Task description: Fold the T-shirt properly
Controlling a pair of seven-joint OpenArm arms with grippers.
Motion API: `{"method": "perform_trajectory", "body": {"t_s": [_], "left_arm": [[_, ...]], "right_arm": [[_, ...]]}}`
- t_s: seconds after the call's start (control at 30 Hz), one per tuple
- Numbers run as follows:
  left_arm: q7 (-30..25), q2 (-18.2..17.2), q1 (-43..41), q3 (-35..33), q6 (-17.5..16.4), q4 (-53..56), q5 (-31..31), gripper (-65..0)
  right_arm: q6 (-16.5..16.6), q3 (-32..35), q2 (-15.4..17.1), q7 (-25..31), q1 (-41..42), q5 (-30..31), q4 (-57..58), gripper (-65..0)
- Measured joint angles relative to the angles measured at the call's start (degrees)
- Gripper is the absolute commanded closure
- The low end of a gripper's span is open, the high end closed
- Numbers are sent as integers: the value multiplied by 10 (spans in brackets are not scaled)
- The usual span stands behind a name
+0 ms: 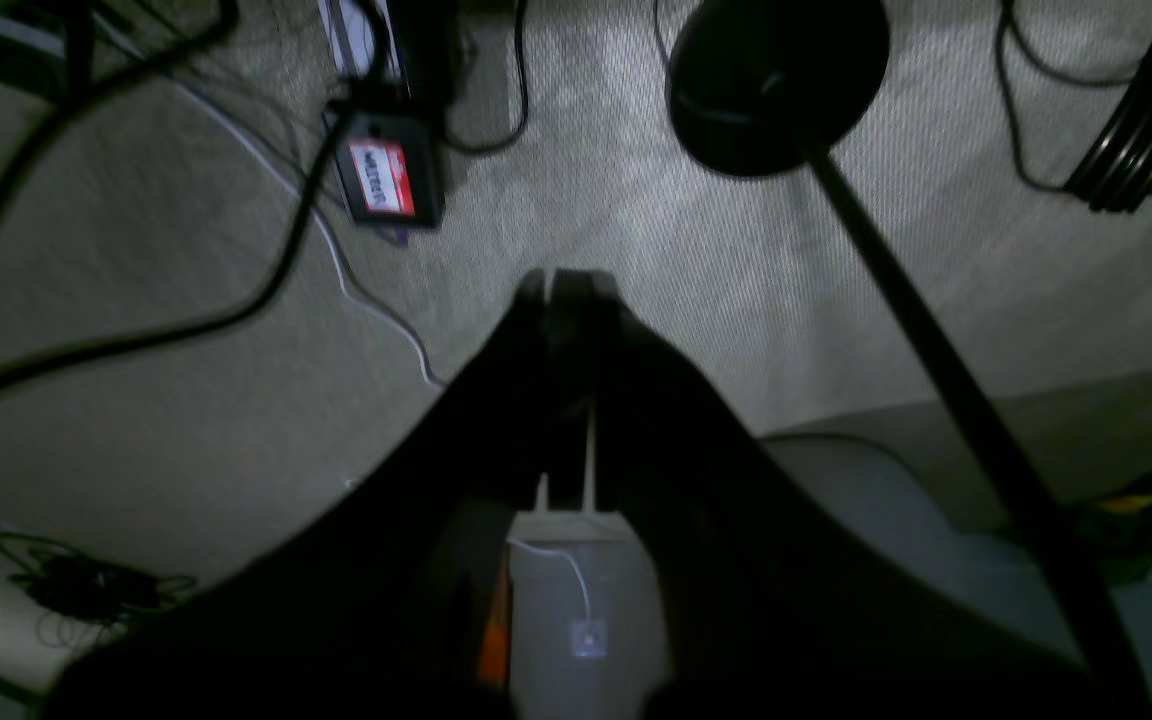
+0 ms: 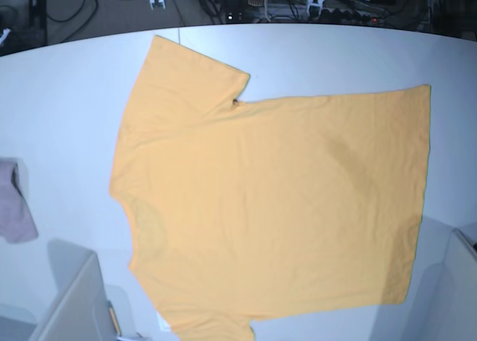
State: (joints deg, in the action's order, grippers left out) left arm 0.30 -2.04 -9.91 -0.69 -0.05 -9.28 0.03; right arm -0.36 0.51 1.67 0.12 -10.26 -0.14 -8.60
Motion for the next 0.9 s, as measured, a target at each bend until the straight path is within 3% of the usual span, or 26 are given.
{"method": "perform_trajectory", "body": {"t_s": [0.23, 0.33, 0.43, 0.57, 0.7, 0.9], "left_arm": [[-14, -31, -38, 0, 5, -49, 2, 0], [-71, -34, -66, 0, 2, -74, 2, 0], [-129, -44, -118, -17, 1, -90, 19, 0], [-171, -54, -172, -71, 3, -98, 41, 0], [-208, -56, -210, -78, 2, -141, 42, 0], [-217, -93, -292, -77, 5, -265, 41, 0]], "right_arm": [[1, 1, 21, 7, -24, -1, -8, 0], [2, 1, 22, 3, -45, 0, -19, 0], [2, 1, 22, 3, -89, 0, -73, 0], [2, -2, 22, -1, -144, 2, -153, 0], [2, -2, 23, 1, -198, 2, -230, 0], [0, -2, 24, -5, -303, 2, -396, 0]]}}
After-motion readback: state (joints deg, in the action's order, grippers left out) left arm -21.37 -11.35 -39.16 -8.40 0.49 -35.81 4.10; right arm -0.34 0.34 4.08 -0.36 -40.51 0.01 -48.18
